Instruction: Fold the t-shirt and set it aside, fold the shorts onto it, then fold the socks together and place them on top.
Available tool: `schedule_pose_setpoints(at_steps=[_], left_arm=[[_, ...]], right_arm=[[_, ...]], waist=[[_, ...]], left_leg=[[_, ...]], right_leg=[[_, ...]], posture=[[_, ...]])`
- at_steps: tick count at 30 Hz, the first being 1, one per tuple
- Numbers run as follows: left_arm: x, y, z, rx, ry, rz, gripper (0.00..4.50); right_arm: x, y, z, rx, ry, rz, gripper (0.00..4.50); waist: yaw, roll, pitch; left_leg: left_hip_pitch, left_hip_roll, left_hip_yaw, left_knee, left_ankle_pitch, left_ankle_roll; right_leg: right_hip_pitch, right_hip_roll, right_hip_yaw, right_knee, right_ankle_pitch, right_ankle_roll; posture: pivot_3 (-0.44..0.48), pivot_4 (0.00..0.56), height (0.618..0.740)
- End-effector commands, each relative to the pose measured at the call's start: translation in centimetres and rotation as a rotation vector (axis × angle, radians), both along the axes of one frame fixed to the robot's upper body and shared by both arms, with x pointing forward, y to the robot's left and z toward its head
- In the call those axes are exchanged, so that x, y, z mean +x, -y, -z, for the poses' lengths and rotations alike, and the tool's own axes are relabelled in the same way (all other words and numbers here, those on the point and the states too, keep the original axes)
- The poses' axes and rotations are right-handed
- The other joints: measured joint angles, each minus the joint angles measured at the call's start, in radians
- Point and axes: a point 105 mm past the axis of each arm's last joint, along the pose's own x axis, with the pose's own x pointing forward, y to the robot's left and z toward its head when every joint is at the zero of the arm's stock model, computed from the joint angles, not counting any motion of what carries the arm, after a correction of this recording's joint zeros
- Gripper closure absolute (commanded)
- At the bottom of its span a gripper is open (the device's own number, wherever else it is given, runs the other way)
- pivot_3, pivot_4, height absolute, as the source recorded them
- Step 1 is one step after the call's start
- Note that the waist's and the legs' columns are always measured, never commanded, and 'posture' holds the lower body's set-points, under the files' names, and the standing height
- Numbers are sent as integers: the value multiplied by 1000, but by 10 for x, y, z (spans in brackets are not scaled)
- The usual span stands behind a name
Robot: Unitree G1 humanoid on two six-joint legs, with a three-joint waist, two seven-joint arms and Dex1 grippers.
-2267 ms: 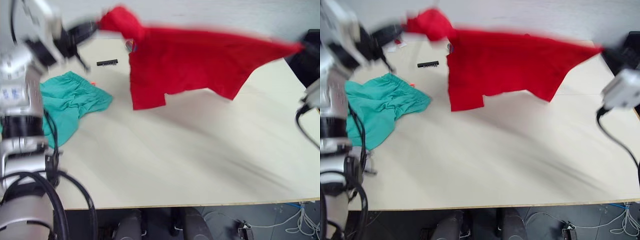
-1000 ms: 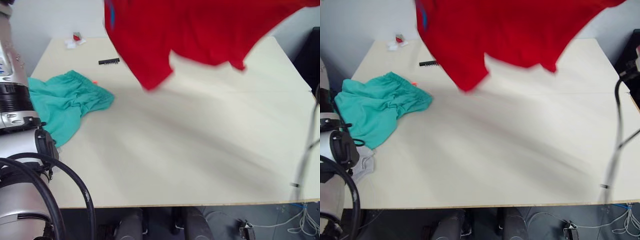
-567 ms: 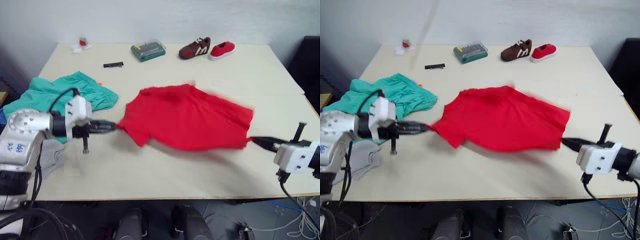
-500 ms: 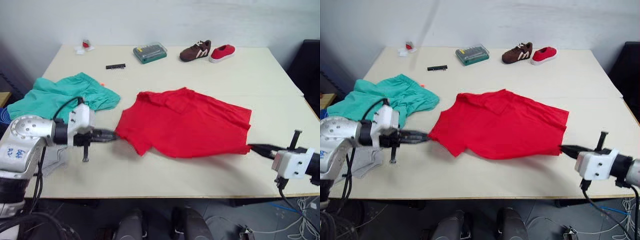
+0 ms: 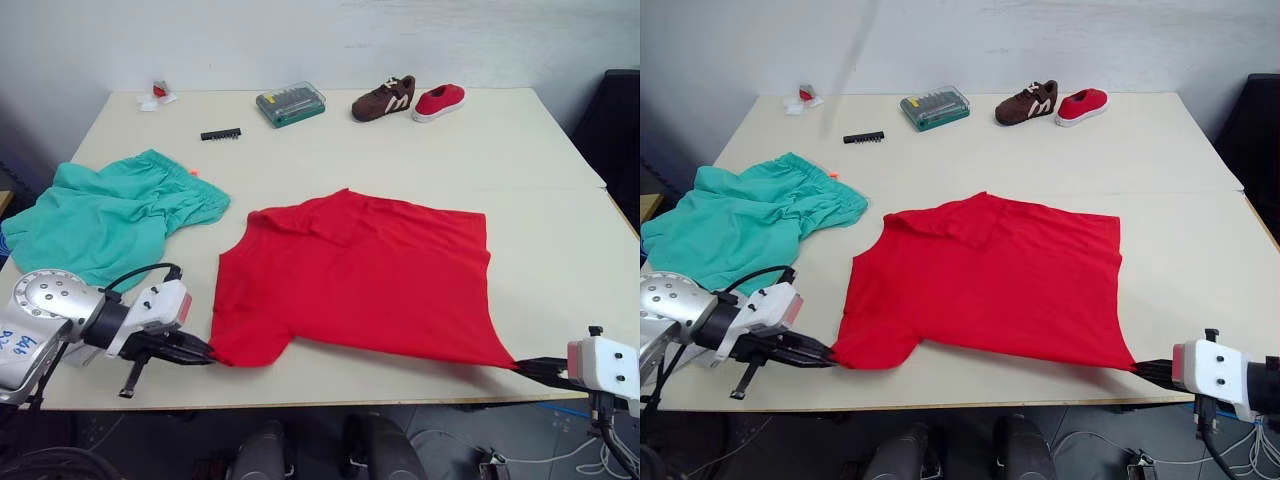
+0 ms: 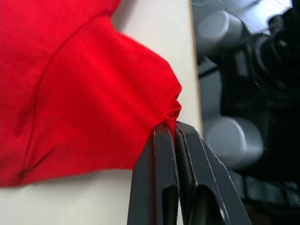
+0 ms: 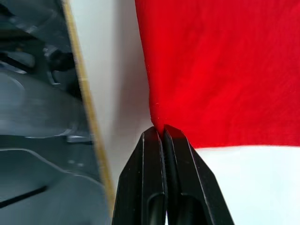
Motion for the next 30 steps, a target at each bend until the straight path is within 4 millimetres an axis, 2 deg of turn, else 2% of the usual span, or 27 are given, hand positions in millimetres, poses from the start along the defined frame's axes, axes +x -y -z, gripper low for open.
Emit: schedule_pose_setpoints(at_steps=[1, 7, 10, 12, 18, 26, 30], left_arm=[[-8, -6, -7, 1, -58, 3, 4500], [-23, -4, -13, -14, -183, 23, 4500], [-23, 0, -20, -52, -218, 12, 4500], [-16, 3, -26, -83, -210, 2, 4500], [29, 13, -40, -134, -123, -16, 4500], [89, 23, -30, -130, 13, -68, 4500], [110, 22, -25, -142, 42, -117, 4500]], right_arm=[[-4, -4, -8, 1, -7, -19, 4436], [-12, -10, -1, -5, -28, -40, 4436], [-15, -8, 5, -39, -31, -47, 4436], [-12, -9, 3, -6, -37, -29, 4436], [1, -17, -8, 221, -156, 84, 4436], [12, -20, 3, 371, -304, 200, 4436], [19, -17, 10, 430, -340, 267, 4436]], waist=[[0, 0, 0], [1, 0, 0], [1, 0, 0], [1, 0, 1], [5, 0, 0], [8, -2, 1], [6, -4, 2]], left_leg=[[0, 0, 0, 0, 0, 1], [-1, 1, -1, 0, 0, 0], [-1, 0, -1, 0, 1, -2], [-2, 0, -1, 0, 1, -2], [-2, 0, -1, 0, 2, 0], [-6, 0, 1, 2, 4, -5], [-7, -1, 2, 4, 5, -5]], right_leg=[[0, 0, 0, 0, 0, 0], [-2, 0, 0, 1, 0, -2], [-2, 0, 0, 1, -1, -2], [-3, 0, 0, 1, -1, -2], [-2, 0, 0, 2, 0, -3], [-7, 1, 0, 4, 0, -3], [-9, 1, 0, 7, 0, -2]], posture=[[0, 150, 740], [0, 150, 740], [0, 150, 740], [0, 150, 740], [0, 150, 740], [0, 150, 740], [0, 150, 740]])
